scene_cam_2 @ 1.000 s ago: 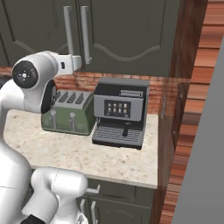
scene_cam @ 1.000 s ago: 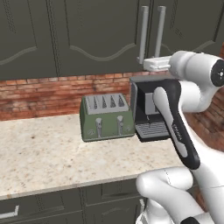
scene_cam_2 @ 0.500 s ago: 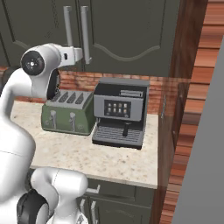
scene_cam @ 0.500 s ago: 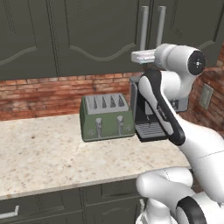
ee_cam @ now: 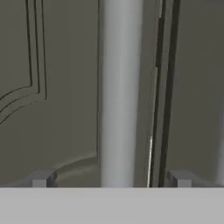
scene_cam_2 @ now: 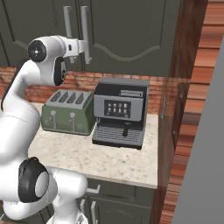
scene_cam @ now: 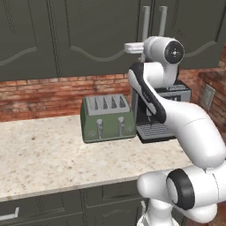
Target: The dining table condiment station is running low on shaker. Refill the condiment station by opening the cabinet and taking the shaker from the cabinet and placing it on the dining table.
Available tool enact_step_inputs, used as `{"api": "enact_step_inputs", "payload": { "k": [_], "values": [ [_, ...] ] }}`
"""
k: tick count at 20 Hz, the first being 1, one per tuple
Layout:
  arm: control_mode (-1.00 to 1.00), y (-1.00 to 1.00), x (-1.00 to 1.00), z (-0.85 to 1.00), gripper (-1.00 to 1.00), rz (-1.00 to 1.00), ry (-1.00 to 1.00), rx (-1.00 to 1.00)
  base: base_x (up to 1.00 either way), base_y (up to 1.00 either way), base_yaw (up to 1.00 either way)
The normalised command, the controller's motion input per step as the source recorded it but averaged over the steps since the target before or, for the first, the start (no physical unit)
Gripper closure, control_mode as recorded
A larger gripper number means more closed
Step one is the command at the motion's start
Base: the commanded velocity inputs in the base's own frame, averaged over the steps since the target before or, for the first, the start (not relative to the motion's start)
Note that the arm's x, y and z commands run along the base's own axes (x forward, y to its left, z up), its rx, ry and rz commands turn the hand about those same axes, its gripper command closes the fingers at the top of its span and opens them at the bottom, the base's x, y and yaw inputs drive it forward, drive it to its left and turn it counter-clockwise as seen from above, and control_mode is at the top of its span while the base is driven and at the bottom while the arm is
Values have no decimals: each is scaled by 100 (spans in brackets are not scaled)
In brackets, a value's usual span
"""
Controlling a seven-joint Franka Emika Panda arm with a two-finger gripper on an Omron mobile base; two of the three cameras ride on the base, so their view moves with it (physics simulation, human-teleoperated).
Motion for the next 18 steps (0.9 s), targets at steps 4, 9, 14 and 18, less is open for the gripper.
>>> {"api": "enact_step_inputs", "payload": {
  "k": [4,9,14,18],
  "values": [
    [-100,32,71,18,-100,-18,9,0,0,0,0],
    [-100,18,55,8,100,-12,5,0,0,0,0],
    [-100,3,39,0,100,-3,4,0,0,0,0],
    [-100,3,15,0,100,-1,2,0,0,0,0]
  ]
}}
